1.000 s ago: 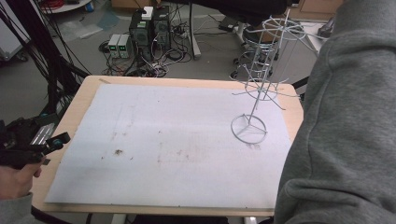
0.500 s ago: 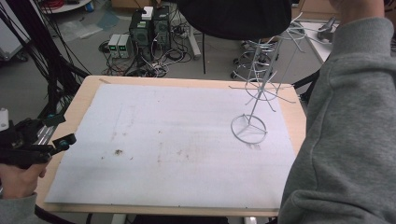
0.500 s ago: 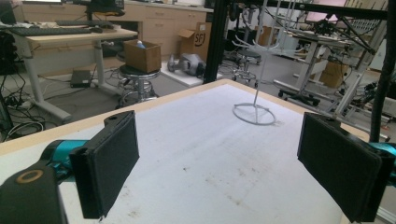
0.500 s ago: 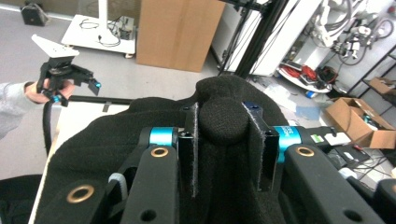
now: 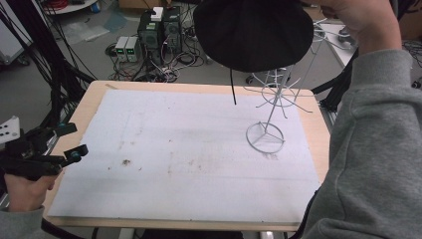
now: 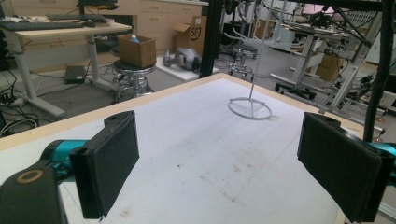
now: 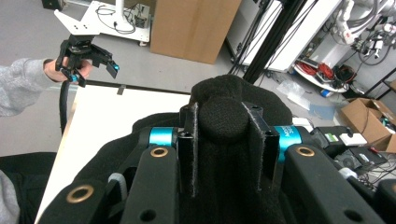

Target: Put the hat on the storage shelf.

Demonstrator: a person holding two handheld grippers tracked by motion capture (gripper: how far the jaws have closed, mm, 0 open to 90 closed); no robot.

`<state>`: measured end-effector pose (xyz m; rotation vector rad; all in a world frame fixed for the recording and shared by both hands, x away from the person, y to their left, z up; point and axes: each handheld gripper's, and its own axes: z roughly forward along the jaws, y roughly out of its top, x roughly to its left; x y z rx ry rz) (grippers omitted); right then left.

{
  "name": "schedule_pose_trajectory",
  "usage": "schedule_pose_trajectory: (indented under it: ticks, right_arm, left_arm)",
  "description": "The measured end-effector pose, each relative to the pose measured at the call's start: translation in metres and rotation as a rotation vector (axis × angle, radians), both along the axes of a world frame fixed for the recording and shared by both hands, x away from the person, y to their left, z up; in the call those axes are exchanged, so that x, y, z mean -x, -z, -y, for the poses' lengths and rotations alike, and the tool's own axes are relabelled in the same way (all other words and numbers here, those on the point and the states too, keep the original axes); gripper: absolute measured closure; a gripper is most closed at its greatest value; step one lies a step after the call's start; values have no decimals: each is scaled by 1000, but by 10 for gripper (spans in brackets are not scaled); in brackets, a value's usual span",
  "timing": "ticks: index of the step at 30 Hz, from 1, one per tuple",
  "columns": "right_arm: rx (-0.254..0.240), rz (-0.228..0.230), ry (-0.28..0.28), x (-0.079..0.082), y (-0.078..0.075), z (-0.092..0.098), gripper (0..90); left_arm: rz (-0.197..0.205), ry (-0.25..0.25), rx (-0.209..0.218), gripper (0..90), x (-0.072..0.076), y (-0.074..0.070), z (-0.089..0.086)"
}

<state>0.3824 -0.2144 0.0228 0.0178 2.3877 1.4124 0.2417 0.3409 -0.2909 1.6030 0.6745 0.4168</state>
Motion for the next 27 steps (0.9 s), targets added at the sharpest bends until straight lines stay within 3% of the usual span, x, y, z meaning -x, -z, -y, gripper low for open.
schedule_pose_trajectory:
  ticks: [9, 21, 27]
  right_arm:
    - [63, 12, -12, 9, 27, -11, 692]
    - [142, -36, -9, 10, 72, -20, 688]
    - [159, -54, 24, 10, 78, -18, 689]
  left_arm:
    - [0, 10, -7, 128, 0, 0, 4]
    - [4, 25, -19, 128, 1, 0, 11]
    - [0, 27, -21, 128, 1, 0, 13]
